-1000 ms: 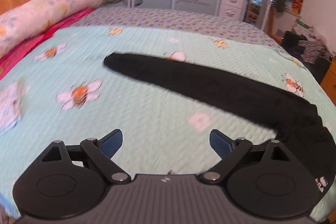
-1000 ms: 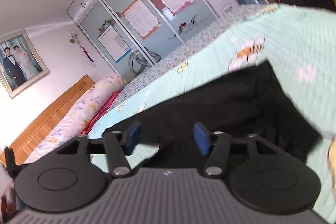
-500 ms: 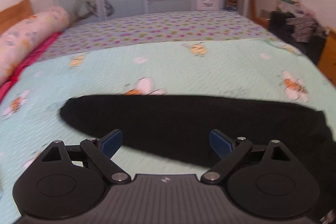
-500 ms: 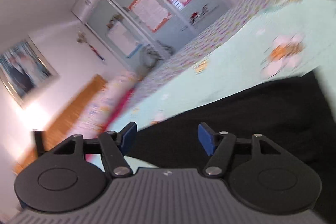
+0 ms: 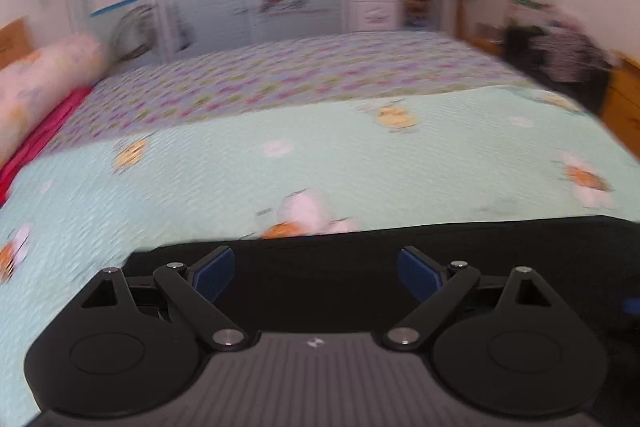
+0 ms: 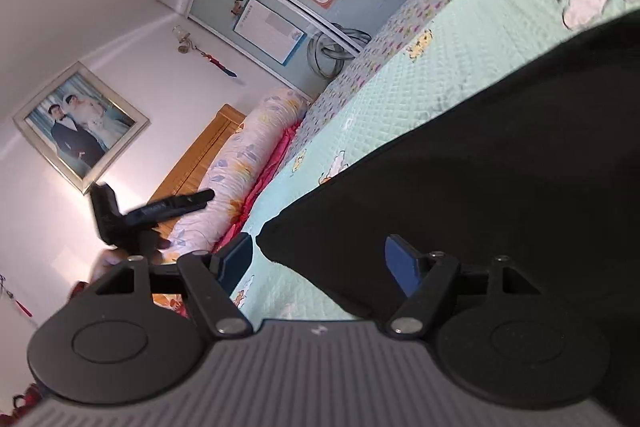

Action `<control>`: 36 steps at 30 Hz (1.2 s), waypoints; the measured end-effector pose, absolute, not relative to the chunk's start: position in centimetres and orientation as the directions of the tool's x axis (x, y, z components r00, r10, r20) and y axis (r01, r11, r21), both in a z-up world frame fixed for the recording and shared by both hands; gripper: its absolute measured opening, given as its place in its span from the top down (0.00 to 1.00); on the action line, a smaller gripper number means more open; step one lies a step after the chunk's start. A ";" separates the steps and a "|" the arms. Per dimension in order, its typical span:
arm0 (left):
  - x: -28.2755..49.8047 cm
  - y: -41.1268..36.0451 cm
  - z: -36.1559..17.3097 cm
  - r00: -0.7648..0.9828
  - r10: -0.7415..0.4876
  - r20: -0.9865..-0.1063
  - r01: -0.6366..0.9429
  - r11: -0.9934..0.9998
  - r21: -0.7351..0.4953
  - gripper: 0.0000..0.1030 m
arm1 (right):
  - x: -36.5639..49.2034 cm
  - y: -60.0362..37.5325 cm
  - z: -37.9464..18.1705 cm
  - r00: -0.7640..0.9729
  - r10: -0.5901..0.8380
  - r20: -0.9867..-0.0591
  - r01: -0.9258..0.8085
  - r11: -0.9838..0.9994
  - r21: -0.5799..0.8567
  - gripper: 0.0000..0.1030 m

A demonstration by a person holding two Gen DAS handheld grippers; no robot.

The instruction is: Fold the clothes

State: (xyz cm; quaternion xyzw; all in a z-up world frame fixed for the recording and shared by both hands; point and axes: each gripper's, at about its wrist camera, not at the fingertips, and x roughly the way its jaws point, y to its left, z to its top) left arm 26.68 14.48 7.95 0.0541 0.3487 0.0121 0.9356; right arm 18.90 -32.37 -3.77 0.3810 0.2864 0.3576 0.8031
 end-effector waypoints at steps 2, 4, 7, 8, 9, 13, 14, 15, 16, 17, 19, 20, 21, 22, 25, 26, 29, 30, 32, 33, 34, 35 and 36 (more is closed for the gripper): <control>28.5 15.6 6.5 0.735 0.144 -0.662 -0.003 0.978 0.209 0.10 | 18.8 -31.9 -4.3 0.557 0.811 -0.178 -0.365 0.432 0.825 0.28; 30.2 17.1 5.3 0.720 0.206 -0.662 -0.016 0.960 0.281 0.10 | 18.8 -31.3 -4.6 0.536 0.822 -0.191 -0.372 0.433 0.821 0.28; 32.4 21.2 4.7 0.706 0.212 -0.675 -0.061 0.969 0.240 0.10 | 19.2 -30.6 -5.0 0.529 0.812 -0.248 -0.374 0.485 0.790 0.28; 32.9 22.9 4.5 0.707 0.201 -0.678 -0.075 0.975 0.211 0.10 | 19.3 -30.5 -5.2 0.524 0.809 -0.265 -0.373 0.498 0.783 0.28; 33.3 24.4 4.2 0.703 0.194 -0.684 -0.090 0.979 0.185 0.10 | 19.5 -30.3 -5.5 0.518 0.808 -0.280 -0.372 0.508 0.777 0.28; 34.6 29.4 2.0 0.677 0.207 -0.706 -0.197 0.976 0.098 0.10 | 19.9 -29.8 -5.9 0.499 0.814 -0.298 -0.377 0.514 0.771 0.28; 34.8 30.4 1.3 0.674 0.214 -0.707 -0.223 0.971 0.081 0.10 | 19.9 -29.7 -5.9 0.498 0.814 -0.299 -0.380 0.515 0.769 0.28; 34.9 31.5 0.8 0.669 0.226 -0.708 -0.254 0.965 0.067 0.10 | 19.9 -29.7 -5.9 0.498 0.814 -0.300 -0.382 0.516 0.767 0.28; 35.1 32.5 0.2 0.663 0.240 -0.709 -0.288 0.956 0.054 0.10 | 19.9 -29.7 -6.0 0.497 0.813 -0.302 -0.383 0.518 0.765 0.28; 35.0 33.2 -0.2 0.663 0.227 -0.713 -0.307 0.952 0.018 0.10 | 19.9 -29.6 -6.1 0.497 0.812 -0.305 -0.383 0.521 0.763 0.28; 34.7 34.5 -0.7 0.673 0.167 -0.720 -0.325 0.942 -0.085 0.10 | 19.9 -29.5 -6.2 0.495 0.811 -0.311 -0.384 0.526 0.759 0.28; 34.5 35.2 -0.9 0.679 0.138 -0.721 -0.334 0.933 -0.136 0.10 | 19.8 -29.4 -6.2 0.494 0.810 -0.315 -0.385 0.529 0.757 0.28; 34.3 35.8 -1.2 0.685 0.108 -0.721 -0.342 0.921 -0.187 0.10 | 19.8 -29.4 -6.2 0.494 0.810 -0.316 -0.386 0.530 0.755 0.28; 34.1 36.5 -1.4 0.691 0.078 -0.719 -0.349 0.907 -0.237 0.10 | 19.8 -29.4 -6.2 0.493 0.810 -0.318 -0.388 0.532 0.753 0.28; 33.8 37.3 -1.9 0.712 -0.010 -0.702 -0.333 0.876 -0.350 0.04 | 19.7 -29.4 -6.3 0.494 0.809 -0.317 -0.386 0.531 0.754 0.28; 33.9 37.2 -2.1 0.701 -0.016 -0.713 -0.340 0.871 -0.355 0.02 | 19.7 -29.4 -6.3 0.495 0.809 -0.317 -0.386 0.532 0.754 0.28; 34.4 37.4 -3.2 0.654 -0.008 -0.757 -0.391 0.852 -0.347 0.02 | 19.6 -29.2 -6.2 0.498 0.806 -0.320 -0.386 0.536 0.750 0.28; 34.3 37.6 -3.5 0.652 -0.011 -0.758 -0.399 0.845 -0.356 0.02 | 19.6 -29.2 -6.2 0.499 0.805 -0.321 -0.387 0.538 0.749 0.28; 34.1 37.8 -3.9 0.668 -0.028 -0.744 -0.400 0.829 -0.390 0.00 | 19.6 -29.1 -6.1 0.500 0.803 -0.323 -0.387 0.541 0.746 0.28; 34.0 37.9 -4.1 0.680 -0.040 -0.732 -0.393 0.823 -0.410 0.00 | 19.5 -29.1 -6.1 0.500 0.803 -0.325 -0.387 0.543 0.745 0.28; 33.8 38.1 -4.1 0.694 -0.054 -0.718 -0.388 0.812 -0.436 0.00 | 19.5 -29.1 -6.1 0.501 0.802 -0.325 -0.386 0.544 0.745 0.28; 33.7 38.4 -4.2 0.710 -0.068 -0.701 -0.383 0.798 -0.466 0.00 | 19.5 -29.1 -6.1 0.502 0.801 -0.326 -0.386 0.545 0.744 0.28; 33.5 38.7 -4.3 0.724 -0.082 -0.684 -0.381 0.779 -0.497 0.00 | 19.6 -29.0 -6.0 0.502 0.801 -0.327 -0.387 0.546 0.743 0.28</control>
